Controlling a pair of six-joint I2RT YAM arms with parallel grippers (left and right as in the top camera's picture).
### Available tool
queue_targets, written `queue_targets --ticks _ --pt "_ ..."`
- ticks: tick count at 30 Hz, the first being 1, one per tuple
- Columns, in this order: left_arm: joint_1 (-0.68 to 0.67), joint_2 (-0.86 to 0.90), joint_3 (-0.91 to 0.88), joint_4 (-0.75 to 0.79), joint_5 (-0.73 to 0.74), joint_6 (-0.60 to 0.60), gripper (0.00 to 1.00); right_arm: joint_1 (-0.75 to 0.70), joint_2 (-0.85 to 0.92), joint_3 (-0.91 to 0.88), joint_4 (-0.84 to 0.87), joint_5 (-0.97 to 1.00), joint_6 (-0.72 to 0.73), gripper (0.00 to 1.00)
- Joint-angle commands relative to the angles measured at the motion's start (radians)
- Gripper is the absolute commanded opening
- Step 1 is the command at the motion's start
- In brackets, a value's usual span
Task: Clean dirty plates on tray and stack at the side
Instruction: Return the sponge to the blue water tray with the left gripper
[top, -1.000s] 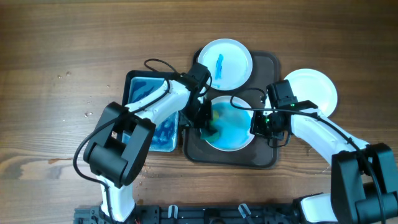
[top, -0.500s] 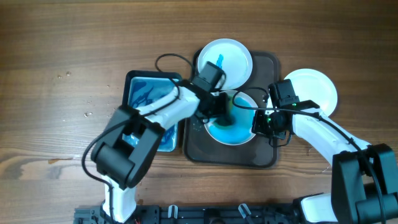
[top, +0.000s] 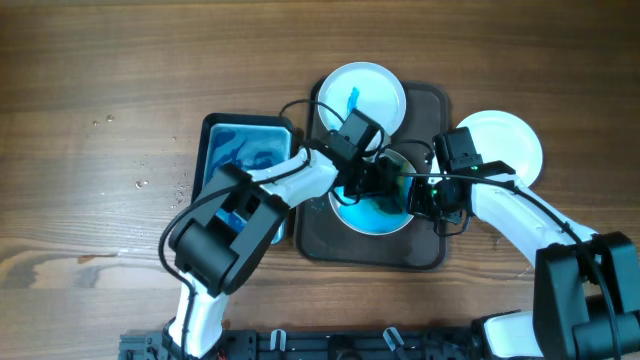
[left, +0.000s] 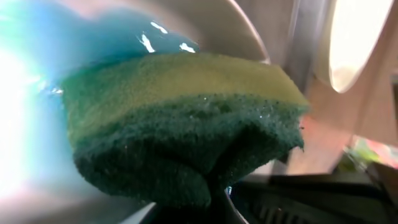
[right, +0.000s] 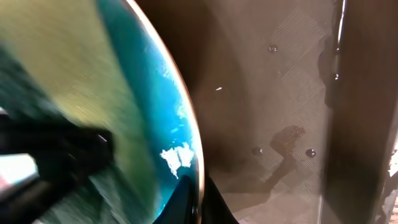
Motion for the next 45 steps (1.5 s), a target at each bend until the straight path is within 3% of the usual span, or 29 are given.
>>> queue_targets --ticks 1,8,16,24,32,37,42,45 --pt "-0.045 0.03 -0.01 0.006 0.163 -0.005 0.04 0.005 0.031 -0.029 -0.014 0.083 -0.04 0.04" --pt "-0.016 0.029 -0.01 -0.149 0.021 0.013 0.04 0.005 0.031 -0.029 -0.015 0.082 -0.041 0.04" --pt "0.086 -0.005 -0.01 -0.407 -0.343 0.042 0.04 0.005 0.031 -0.029 -0.014 0.083 -0.04 0.04" --pt "0.109 -0.121 -0.01 -0.513 -0.709 0.035 0.04 0.005 0.031 -0.029 -0.014 0.082 -0.041 0.04" --pt "0.122 -0.26 0.009 -0.506 -0.467 0.035 0.04 0.005 0.031 -0.029 -0.013 0.082 -0.041 0.04" --pt "0.185 -0.434 0.011 -0.557 -0.341 0.037 0.04 0.005 0.031 -0.029 -0.014 0.078 -0.042 0.04" --pt "0.324 -0.588 0.011 -0.733 -0.415 0.117 0.04 0.005 0.031 -0.029 0.012 0.079 -0.041 0.05" --pt "0.454 -0.619 -0.002 -0.841 -0.652 0.162 0.04 0.005 0.031 -0.029 0.044 0.079 -0.024 0.04"
